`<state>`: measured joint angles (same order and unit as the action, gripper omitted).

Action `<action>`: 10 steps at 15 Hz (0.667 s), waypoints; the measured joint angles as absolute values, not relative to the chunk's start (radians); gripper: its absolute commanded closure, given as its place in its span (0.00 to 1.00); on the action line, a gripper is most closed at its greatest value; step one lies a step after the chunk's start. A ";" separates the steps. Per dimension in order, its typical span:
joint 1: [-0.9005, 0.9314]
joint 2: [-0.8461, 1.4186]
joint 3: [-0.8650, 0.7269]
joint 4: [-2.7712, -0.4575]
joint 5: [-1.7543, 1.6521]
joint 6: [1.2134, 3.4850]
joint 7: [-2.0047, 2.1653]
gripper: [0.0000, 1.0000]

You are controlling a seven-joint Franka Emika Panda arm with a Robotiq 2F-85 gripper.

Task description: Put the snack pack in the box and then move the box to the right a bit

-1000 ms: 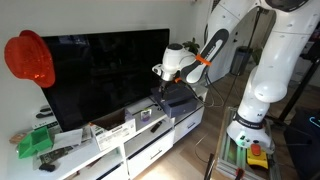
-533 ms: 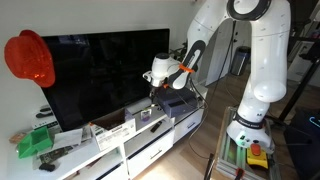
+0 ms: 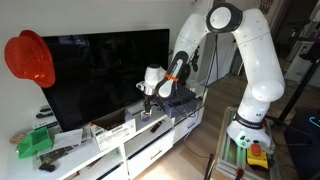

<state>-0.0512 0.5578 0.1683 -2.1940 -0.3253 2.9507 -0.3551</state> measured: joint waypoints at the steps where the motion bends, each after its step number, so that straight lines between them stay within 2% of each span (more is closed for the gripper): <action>1: -0.061 0.575 0.175 -2.176 -0.323 2.951 -0.373 0.00; 10: -0.067 0.603 0.170 -2.141 -0.322 2.951 -0.388 0.00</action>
